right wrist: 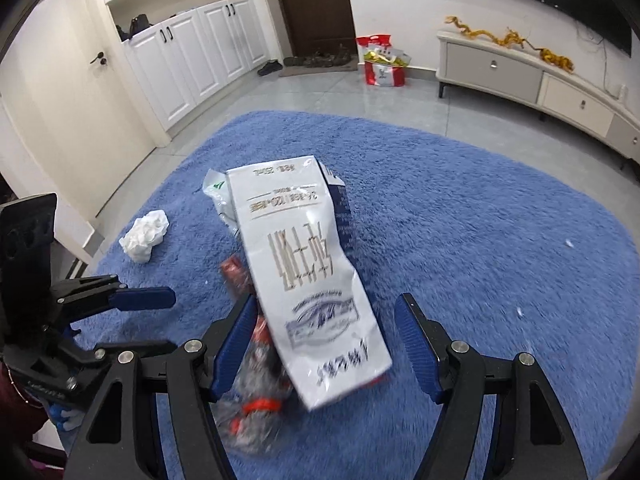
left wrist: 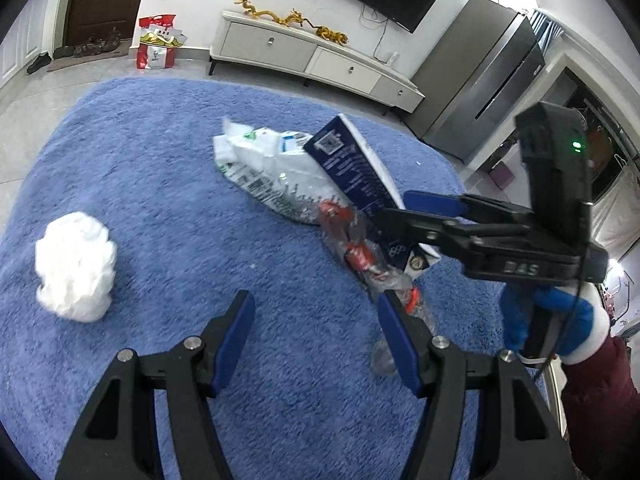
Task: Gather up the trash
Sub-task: 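Grasp the clear red-tied bag with the left gripper while the right grasps the white carton, then carry the clear bag and white carton to the bin and release both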
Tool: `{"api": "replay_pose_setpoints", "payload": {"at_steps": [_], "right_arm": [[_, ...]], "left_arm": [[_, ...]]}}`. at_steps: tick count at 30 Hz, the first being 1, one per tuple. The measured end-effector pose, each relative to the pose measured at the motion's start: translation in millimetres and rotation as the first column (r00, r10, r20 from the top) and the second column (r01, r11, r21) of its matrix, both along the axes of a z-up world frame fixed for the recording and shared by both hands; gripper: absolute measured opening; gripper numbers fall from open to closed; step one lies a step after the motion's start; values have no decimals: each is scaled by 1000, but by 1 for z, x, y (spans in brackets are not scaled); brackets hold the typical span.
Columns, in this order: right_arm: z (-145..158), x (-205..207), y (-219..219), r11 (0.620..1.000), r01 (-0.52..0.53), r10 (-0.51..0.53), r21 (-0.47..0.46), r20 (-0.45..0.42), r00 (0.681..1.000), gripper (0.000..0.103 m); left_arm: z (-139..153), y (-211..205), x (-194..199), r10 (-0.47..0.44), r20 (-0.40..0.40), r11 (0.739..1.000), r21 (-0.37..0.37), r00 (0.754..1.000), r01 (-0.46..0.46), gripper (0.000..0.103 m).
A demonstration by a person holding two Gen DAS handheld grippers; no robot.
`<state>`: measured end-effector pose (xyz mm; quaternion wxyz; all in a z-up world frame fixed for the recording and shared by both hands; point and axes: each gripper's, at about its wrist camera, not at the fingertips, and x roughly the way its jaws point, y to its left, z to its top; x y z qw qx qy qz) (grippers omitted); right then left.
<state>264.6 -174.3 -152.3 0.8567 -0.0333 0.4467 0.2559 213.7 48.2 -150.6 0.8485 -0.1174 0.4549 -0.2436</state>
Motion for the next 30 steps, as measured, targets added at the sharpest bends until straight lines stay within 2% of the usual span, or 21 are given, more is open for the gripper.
{"api": "replay_pose_setpoints", "payload": {"at_steps": [2,4,8,14,16,18,19,21,24,30], "right_arm": [[-4,6,-3,1000,-10,10,19,-13,1000,67],[-7,12,-7,999,-21,22,29,-24,999,51],[-9,10,-26,996,-24,26,91,-20,999,46],[-1,-5,-66,988,38,-40,149,11,999,44],[4,-11,-78,985,58,-62,162,26,998,44],[9,-20,-88,983,79,-86,167,40,995,44],[11,-25,-92,982,88,-98,169,47,994,44],[15,-37,-100,980,104,-116,172,59,992,44],[16,-55,-110,974,129,-143,184,67,987,44],[15,-100,-136,959,185,-204,216,71,976,44]], "left_arm": [[-1,-7,6,-7,-1,1000,5,1000,7,62],[-2,-15,11,-15,-9,1000,7,1000,15,62],[-4,-32,21,-31,-16,999,24,999,31,62],[-8,-49,46,-7,-45,1000,18,999,8,60],[-8,-52,51,-2,-53,1000,13,999,2,56],[-10,-54,55,0,-79,1000,-2,997,-1,41],[-10,-55,56,10,-81,1000,4,997,-9,38],[-11,-58,57,18,-91,1000,15,996,-17,18],[-13,-54,56,44,-119,999,-15,992,-46,13],[6,-54,36,53,-82,998,-16,995,-54,12]]}}
